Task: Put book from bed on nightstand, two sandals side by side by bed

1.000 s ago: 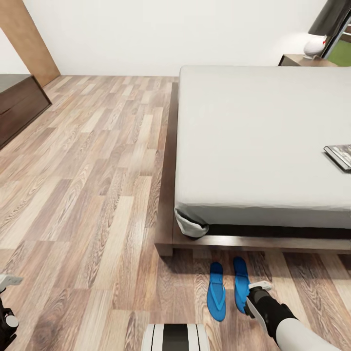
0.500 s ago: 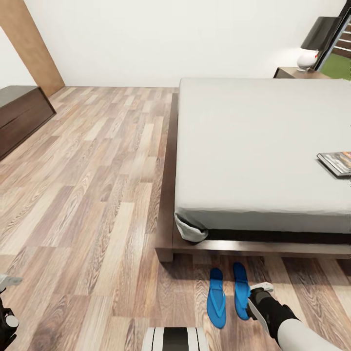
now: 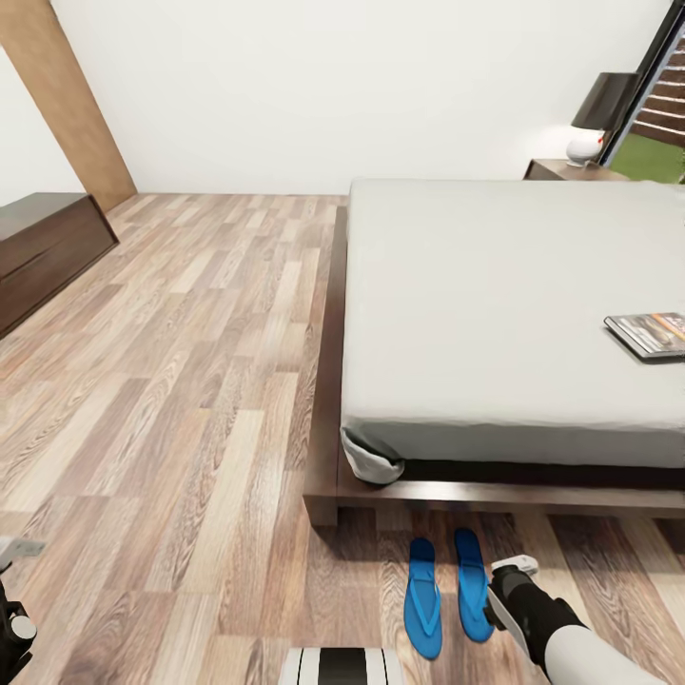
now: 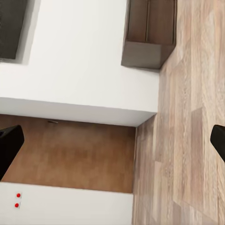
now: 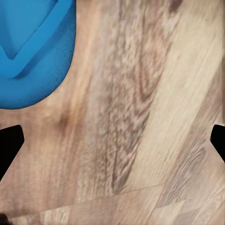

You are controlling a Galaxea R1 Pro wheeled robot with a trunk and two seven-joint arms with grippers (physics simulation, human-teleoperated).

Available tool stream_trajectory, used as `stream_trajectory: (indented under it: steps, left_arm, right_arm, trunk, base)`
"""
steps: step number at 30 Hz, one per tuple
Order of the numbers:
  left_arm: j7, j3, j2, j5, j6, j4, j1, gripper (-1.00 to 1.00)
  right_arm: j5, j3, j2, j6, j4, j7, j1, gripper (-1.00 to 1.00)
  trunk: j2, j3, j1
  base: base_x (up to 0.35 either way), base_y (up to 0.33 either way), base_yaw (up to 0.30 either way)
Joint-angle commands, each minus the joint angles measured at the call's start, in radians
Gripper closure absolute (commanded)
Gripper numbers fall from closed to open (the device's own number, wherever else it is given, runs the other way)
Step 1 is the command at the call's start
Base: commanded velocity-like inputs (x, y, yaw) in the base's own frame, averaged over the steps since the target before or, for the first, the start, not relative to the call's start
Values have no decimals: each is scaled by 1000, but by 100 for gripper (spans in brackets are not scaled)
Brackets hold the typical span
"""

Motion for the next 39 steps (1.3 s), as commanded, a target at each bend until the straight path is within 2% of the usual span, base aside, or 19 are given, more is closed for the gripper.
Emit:
stream_trajectory:
  steps: [1, 10, 23, 27, 30, 34, 39]
  left_arm:
    - [2, -4, 1, -1, 4, 1, -1, -100]
    - [-22, -4, 1, -1, 5, 2, -1, -100]
    - [-39, -4, 1, -1, 5, 2, -1, -100]
    - [-42, -4, 1, -1, 5, 2, -1, -100]
    - [-43, -4, 1, -1, 5, 2, -1, -100]
    - [-44, -3, 1, -1, 5, 2, -1, -100]
    - [-58, 0, 1, -1, 6, 2, -1, -100]
  right_arm:
    - [5, 5, -1, 8, 0, 1, 1, -100]
    - [10, 6, -11, 9, 56, -1, 11, -100]
    - [18, 13, -66, 8, 190, -11, 28, -100]
    - [30, 15, -99, 8, 210, -17, 45, -100]
    - [36, 15, -114, 8, 216, -23, 52, -100]
    - [42, 15, -131, 8, 222, -46, 64, -100]
    - [45, 14, -144, 7, 228, -137, 88, -100]
  trunk:
    - [0, 3, -1]
    - [2, 38, -5]
    - [5, 88, -10]
    - [6, 104, -12]
    - [7, 115, -14]
    - [8, 131, -15]
    - [9, 150, -18]
  base:
    - [0, 0, 0]
    - [0, 0, 0]
    - [0, 0, 0]
    - [0, 0, 0]
    - [0, 0, 0]
    - [0, 0, 0]
    - [0, 0, 0]
